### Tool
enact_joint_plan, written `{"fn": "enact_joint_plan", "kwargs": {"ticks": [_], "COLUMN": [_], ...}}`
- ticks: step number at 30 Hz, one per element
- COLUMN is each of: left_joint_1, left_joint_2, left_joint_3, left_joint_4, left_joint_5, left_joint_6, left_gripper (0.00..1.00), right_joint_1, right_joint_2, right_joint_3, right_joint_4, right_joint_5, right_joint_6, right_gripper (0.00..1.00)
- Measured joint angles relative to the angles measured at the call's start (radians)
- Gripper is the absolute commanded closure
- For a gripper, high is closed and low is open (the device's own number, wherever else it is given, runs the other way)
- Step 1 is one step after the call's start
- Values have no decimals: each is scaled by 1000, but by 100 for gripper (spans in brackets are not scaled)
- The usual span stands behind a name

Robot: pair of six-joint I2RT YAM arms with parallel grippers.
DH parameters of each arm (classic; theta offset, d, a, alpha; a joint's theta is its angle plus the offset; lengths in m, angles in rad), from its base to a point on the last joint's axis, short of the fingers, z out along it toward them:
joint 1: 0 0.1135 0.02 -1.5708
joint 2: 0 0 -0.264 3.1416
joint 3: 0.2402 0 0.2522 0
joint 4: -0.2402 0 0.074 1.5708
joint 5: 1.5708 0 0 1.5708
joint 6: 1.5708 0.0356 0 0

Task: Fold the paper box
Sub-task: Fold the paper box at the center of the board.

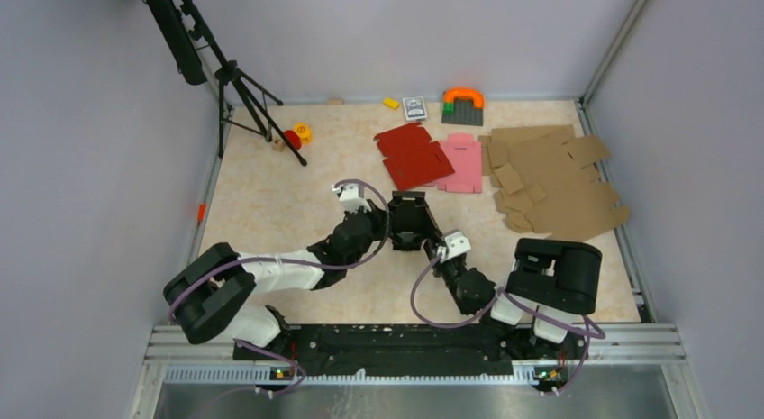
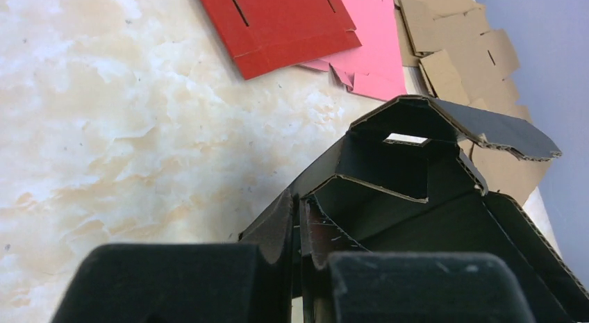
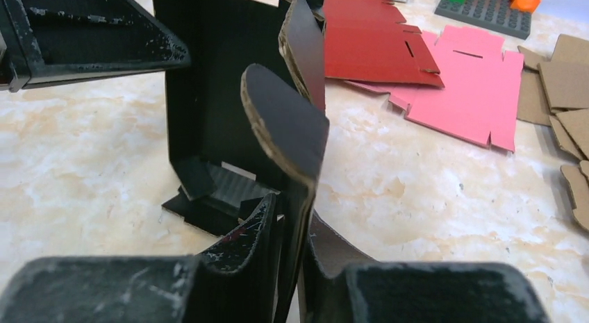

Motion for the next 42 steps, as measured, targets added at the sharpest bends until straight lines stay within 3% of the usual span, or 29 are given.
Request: {"fn": "enact_joint_plan", "kwargs": {"ticks": [4, 8, 16, 20, 28, 33, 42], "left_joint_1": [0, 0, -11, -14, -25, -26, -54], "left_joint_2": [0, -1, -6, -7, -7, -19, -45], "left_joint_3": [-1, 5, 15, 15, 14, -37, -121], "left_joint_4": [48, 60, 54, 53, 48, 105, 207], "left_joint_5": [18, 44, 75, 75, 86, 97, 103], "left_joint_6": [63, 147, 317, 371, 434, 468, 543], "left_gripper": [100, 100, 100, 100, 100, 100, 100], "right_joint_1": [2, 5, 7, 7, 7, 7, -21], "right_joint_2": [-51, -163, -484, -528, -554, -620, -826], "right_joint_3": [-29, -41, 8, 15, 62, 116, 192], "right_joint_4": [-8, -74, -504, -657, -924, -1082, -1365], "right_joint_5": [-14, -24, -67, -89, -128, -140, -196], "right_joint_6": [66, 124, 270, 343, 463, 512, 536], "right_gripper": [81, 65, 64, 49, 34, 18, 15]}}
